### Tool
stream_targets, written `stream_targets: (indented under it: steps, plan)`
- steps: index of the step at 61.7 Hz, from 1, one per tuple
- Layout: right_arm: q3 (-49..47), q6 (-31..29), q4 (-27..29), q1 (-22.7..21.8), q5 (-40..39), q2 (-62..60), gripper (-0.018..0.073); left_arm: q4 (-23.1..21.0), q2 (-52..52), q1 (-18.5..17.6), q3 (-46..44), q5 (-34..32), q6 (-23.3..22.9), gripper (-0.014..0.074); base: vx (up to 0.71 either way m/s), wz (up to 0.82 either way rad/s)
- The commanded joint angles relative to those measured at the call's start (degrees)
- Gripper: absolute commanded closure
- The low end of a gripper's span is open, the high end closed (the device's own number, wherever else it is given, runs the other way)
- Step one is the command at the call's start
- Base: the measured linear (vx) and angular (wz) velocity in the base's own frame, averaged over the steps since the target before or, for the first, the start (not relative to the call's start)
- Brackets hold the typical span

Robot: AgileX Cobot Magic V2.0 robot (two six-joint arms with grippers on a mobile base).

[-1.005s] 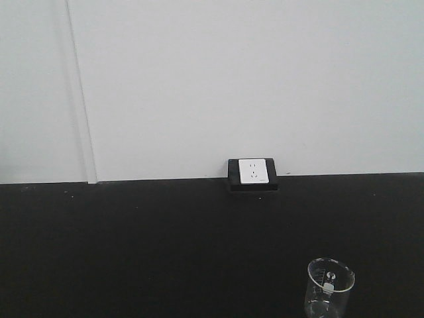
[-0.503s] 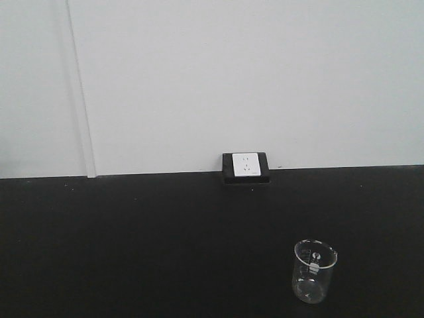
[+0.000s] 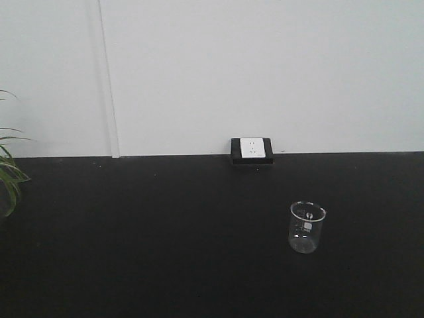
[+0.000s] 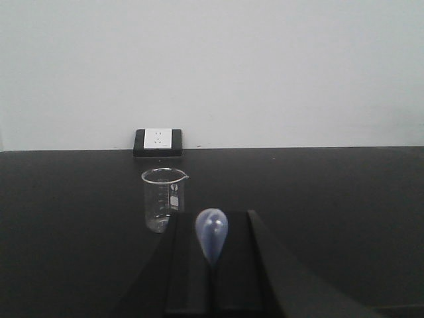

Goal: Grab transparent chemical and place on left bench
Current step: 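Drive the base to the bench with the white bins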

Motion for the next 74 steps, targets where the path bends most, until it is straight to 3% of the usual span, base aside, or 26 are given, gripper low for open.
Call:
stream_targets:
  steps: [1,47,74]
  plan:
    - [-1.8,0.0,-0.1,-0.2,-4.1,0.5,0.0562,0.0,-1.1,-0.1,0.9,-4.5,-0.4,0.06,-0.37,0.03]
    - [-1.8,0.0,-0.1,-0.2,-4.1,0.5,0.0562,0.0,-1.1,-0.1,0.9,-4.5,-0.4,0.06,-0.38,0.04]
    - [-1.8,0.0,-0.1,-0.2,-4.1,0.5,0.0562,0.0,-1.1,-0.1,0.9,-4.5,-0.4,0.06,-0.26,0.39]
